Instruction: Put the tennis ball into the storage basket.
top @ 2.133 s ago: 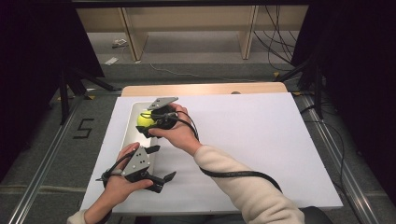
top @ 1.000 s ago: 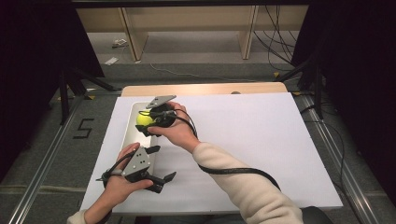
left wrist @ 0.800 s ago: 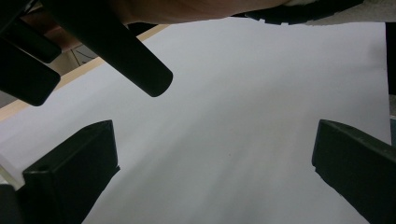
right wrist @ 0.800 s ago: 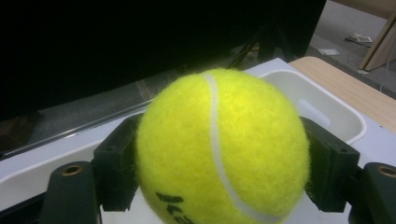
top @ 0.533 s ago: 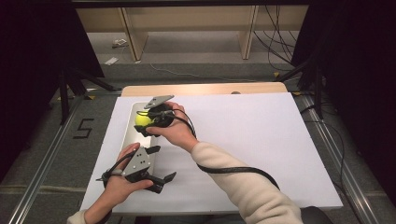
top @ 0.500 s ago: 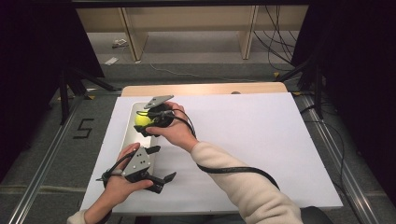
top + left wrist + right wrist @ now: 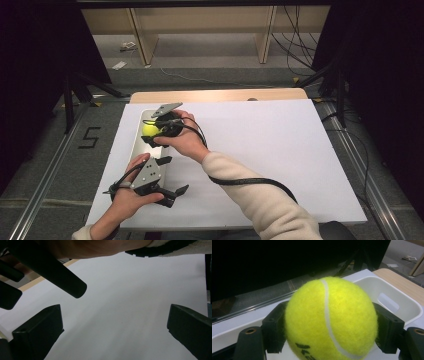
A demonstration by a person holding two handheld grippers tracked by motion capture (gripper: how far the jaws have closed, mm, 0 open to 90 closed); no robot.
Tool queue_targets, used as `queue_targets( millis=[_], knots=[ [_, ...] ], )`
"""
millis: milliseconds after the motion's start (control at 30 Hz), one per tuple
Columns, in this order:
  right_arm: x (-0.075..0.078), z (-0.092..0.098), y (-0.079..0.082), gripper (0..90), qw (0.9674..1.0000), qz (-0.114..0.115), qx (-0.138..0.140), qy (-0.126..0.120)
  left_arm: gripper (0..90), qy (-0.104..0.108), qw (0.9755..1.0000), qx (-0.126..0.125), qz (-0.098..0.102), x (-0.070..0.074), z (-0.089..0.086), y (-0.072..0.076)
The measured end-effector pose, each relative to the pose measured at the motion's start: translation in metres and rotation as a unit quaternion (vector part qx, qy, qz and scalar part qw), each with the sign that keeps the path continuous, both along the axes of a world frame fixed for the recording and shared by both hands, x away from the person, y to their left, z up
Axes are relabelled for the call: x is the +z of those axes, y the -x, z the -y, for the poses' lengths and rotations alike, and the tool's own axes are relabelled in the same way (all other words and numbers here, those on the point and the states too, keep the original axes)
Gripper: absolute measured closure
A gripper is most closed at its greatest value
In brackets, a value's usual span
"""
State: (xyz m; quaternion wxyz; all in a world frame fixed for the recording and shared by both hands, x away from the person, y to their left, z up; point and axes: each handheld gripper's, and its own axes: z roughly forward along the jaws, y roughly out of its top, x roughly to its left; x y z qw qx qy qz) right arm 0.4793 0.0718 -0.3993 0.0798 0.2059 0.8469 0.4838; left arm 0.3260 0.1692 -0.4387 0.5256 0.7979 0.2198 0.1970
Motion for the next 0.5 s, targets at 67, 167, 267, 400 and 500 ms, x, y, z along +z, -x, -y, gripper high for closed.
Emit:
queue_targets(
  millis=[67,167,267,400,500],
  knots=[
    [-0.0001,-0.0006,-0.0002,26.1,1.0,-0.001,0.002,0.001,0.0,0.0,1.0,-0.001,0.0,-0.0001,0.0001,0.0],
    [-0.0001,-0.0019,-0.0006,26.1,1.0,0.0,0.002,0.002,0.0,-0.001,1.0,-0.001,0.0,0.0,0.0001,0.0002],
    [-0.0002,-0.0032,-0.0012,26.1,1.0,-0.002,0.003,0.003,0.0,-0.001,1.0,-0.001,-0.001,-0.0001,0.0002,0.0001],
    [-0.0015,-0.0055,-0.0029,26.1,1.0,-0.001,0.002,0.004,0.0,-0.001,1.0,-0.002,-0.001,0.0,0.0003,0.0002],
    [-0.0021,-0.0071,-0.0031,26.1,1.0,-0.005,0.002,0.006,0.0,-0.001,1.0,-0.002,-0.001,-0.0001,0.0003,0.0002]
  ],
)
